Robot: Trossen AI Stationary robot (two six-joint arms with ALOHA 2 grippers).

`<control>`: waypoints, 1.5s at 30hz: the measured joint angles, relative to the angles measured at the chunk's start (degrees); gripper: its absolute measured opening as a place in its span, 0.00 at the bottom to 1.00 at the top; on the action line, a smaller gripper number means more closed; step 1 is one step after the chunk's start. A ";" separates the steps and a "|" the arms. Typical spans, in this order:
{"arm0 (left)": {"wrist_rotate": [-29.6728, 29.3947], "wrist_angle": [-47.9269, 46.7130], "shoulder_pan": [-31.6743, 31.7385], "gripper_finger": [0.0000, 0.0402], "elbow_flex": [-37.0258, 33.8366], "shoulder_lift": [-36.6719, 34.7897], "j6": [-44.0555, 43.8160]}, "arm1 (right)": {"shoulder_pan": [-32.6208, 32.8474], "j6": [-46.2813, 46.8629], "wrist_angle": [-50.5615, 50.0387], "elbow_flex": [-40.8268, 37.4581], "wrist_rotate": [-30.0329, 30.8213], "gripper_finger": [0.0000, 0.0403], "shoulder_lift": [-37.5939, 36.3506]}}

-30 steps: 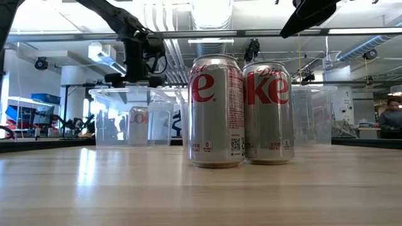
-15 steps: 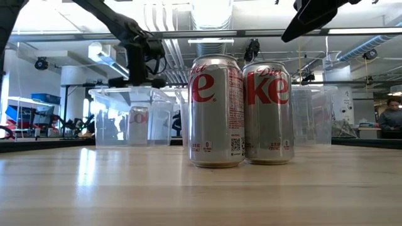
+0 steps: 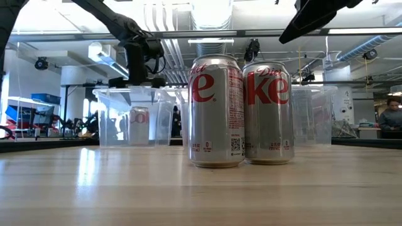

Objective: Sort soda cans
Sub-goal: Adjust the left transparent bin on the table

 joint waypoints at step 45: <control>-8.40 -24.97 -10.81 0.90 -22.44 -26.57 9.57 | -1.80 -4.22 4.54 -0.04 3.89 0.88 -0.02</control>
